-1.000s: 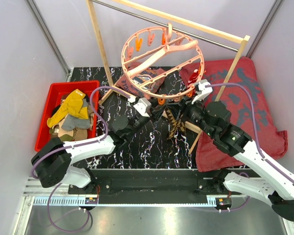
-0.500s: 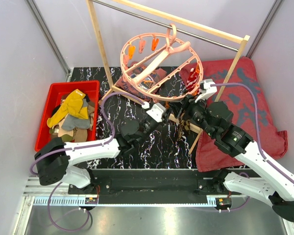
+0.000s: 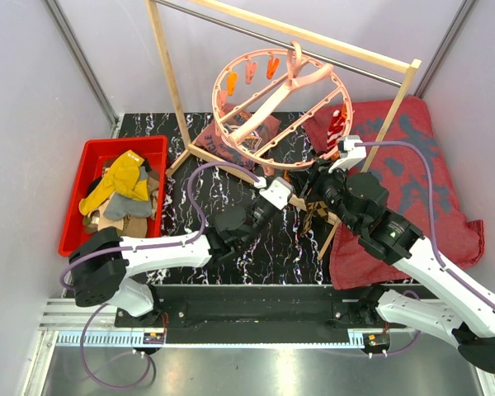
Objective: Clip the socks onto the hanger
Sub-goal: Open the clamp at the hanger.
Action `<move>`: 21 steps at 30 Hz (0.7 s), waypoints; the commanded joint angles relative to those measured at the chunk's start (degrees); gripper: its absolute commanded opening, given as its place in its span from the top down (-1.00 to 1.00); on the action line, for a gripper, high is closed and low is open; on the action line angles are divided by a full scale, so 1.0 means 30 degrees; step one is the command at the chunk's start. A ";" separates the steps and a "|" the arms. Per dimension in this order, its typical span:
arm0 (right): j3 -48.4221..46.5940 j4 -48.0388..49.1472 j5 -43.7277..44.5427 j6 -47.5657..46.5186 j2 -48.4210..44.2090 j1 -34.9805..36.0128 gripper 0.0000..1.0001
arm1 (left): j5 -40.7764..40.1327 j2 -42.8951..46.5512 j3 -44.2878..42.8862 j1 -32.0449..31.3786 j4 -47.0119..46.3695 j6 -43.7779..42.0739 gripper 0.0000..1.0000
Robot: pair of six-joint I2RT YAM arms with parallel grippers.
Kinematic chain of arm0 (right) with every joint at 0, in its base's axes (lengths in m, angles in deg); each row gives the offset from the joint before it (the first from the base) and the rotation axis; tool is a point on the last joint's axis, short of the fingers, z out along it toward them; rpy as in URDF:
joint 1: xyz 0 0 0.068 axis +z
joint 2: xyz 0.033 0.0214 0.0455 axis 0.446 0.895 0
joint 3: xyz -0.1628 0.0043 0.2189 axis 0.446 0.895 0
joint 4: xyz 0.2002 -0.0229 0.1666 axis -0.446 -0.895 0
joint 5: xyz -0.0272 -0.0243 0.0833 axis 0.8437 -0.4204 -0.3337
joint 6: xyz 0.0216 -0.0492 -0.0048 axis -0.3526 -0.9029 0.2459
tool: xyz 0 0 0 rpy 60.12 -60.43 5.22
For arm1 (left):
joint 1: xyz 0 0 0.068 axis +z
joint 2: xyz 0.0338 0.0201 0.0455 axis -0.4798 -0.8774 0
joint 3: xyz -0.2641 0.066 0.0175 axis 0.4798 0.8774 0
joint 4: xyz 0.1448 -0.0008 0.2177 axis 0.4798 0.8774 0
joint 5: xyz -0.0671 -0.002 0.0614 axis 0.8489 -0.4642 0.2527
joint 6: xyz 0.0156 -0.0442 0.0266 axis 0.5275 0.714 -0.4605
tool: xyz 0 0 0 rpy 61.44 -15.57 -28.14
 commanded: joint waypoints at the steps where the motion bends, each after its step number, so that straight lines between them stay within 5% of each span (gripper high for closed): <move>1: -0.0216 0.1866 0.1103 0.0603 0.0102 0.0041 0.05 | 0.0014 -0.0487 -0.0743 -0.0779 -0.0328 -0.1155 0.42; 13: 0.0076 0.1895 0.1572 0.0282 -0.0132 0.0041 0.65 | -0.0017 -0.0050 -0.0393 -0.1072 0.0082 -0.0574 -0.01; 21: 0.0311 0.1895 0.1368 0.0047 -0.0454 0.0041 0.81 | 0.2089 0.1181 0.0691 0.0068 0.0200 0.1564 -0.26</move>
